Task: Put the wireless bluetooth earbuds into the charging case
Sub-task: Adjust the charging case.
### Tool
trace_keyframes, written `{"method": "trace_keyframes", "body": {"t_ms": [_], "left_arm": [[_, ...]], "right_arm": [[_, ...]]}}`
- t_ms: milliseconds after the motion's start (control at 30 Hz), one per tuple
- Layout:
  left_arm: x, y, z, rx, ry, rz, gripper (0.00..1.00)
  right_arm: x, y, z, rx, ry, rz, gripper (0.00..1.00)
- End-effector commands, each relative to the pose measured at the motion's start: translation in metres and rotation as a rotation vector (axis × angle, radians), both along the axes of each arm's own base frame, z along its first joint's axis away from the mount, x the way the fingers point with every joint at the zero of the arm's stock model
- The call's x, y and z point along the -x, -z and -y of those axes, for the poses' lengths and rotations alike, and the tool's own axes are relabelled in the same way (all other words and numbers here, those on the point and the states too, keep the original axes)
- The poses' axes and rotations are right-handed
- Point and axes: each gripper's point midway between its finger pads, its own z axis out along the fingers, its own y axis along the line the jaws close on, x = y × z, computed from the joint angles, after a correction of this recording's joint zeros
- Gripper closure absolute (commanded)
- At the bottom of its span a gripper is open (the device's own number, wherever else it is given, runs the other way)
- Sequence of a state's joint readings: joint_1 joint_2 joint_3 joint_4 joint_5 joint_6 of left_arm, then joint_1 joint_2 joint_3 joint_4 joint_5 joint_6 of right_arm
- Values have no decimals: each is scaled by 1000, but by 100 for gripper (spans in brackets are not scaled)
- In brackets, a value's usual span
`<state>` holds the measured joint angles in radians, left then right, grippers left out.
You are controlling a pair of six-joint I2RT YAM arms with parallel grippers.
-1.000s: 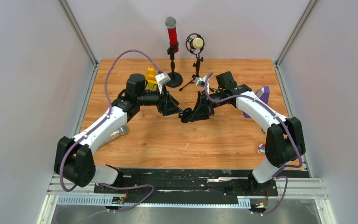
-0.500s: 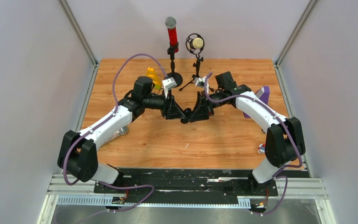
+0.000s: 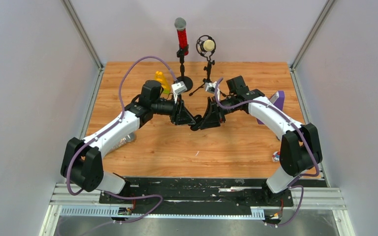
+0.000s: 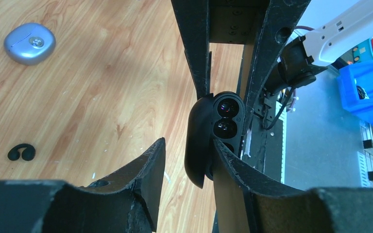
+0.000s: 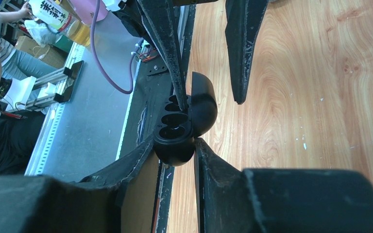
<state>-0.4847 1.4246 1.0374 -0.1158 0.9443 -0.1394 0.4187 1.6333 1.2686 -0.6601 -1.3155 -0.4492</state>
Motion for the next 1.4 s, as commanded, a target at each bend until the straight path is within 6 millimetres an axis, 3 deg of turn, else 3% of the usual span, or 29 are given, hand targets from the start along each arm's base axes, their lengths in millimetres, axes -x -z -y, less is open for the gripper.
{"method": "trace_keyframes", "body": {"t_ms": [0,200,533,800,1067,1233,1367], "left_arm": [[-4,-20,4,28,14,75,52],[-4,-24,2,27,9,96,37],[-5,-20,-1,5,5,124,52],[-5,-22,-2,3,-4,136,56],[-3,-23,-1,13,8,130,56],[-3,-22,-1,15,12,126,44],[-2,-22,0,15,15,123,50]], "right_arm": [[1,-5,-6,-20,-30,31,91],[-1,-4,-7,-11,-26,22,91],[1,-9,-7,-26,-33,18,91],[3,-12,-7,-31,-36,19,90],[4,-13,-6,-36,-38,23,91],[4,-14,-6,-39,-41,22,91],[5,-15,-6,-41,-41,24,91]]}}
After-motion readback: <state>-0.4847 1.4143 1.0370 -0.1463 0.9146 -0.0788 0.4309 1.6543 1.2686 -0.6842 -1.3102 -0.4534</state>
